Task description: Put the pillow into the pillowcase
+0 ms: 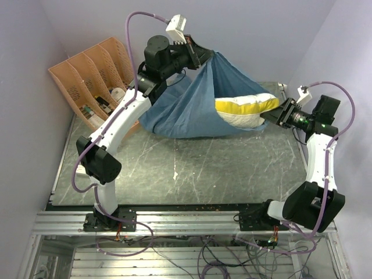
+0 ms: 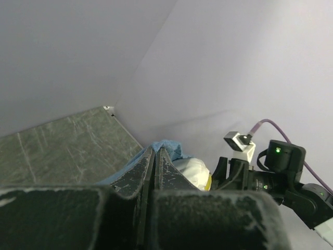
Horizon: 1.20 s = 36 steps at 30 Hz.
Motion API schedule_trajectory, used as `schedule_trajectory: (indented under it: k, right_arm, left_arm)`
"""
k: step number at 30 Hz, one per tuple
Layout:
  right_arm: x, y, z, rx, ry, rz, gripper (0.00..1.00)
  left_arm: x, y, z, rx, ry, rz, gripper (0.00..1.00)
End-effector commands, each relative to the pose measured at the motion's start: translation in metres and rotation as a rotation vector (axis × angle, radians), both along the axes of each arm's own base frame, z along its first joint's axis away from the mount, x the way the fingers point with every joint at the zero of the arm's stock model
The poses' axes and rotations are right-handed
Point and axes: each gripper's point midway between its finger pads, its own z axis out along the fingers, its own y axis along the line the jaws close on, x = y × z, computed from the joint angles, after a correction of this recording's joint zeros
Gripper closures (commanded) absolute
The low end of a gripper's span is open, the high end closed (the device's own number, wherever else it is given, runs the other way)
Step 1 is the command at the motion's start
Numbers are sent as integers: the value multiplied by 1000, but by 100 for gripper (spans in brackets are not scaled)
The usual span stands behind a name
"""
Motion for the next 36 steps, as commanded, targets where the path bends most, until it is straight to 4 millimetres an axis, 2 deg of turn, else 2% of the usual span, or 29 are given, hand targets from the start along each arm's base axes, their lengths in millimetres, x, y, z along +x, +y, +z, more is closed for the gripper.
schedule_trajectory:
  k: [1,6,10,12,16,18,20,23,25,27,29,32,35,36]
  right_arm:
    - [-12,-2,-44,-26,195,-49,58]
    - [-23,3,-40,-45,186,-26,55]
    - [-34,13,-41,-44,198,31,43]
    - [-39,15,-43,-53,202,48,40]
    - [-49,20,-47,-59,208,84,39]
    - [-56,24,-46,-48,210,115,44]
    - [-65,30,-43,-25,211,149,57]
    - [-72,34,-45,-11,225,158,59]
    - [-75,34,-56,-4,260,147,60]
    - [-78,35,-69,16,305,134,66]
    - [-78,34,-79,26,334,116,80]
    - [-76,34,-76,27,316,99,100]
    - [-79,40,-69,58,297,130,100]
    - [-81,43,-65,70,279,163,96]
  left_arm:
    - [-20,17,56,-92,-126,-7,93]
    - [-20,17,57,-94,-128,-10,93]
    - [-20,16,59,-93,-130,-13,93]
    - [-19,17,59,-90,-131,-9,93]
    - [-16,18,58,-89,-128,-6,93]
    - [-16,18,57,-87,-125,-5,93]
    - [-15,18,55,-85,-123,-2,93]
    - [-15,19,54,-87,-120,-4,93]
    - [-16,18,54,-91,-118,-10,93]
    - [-17,17,54,-96,-116,-20,93]
    - [-18,16,52,-97,-112,-28,93]
    - [-20,18,49,-96,-110,-26,93]
    - [-20,19,46,-89,-107,-24,93]
    - [-21,19,46,-89,-107,-24,93]
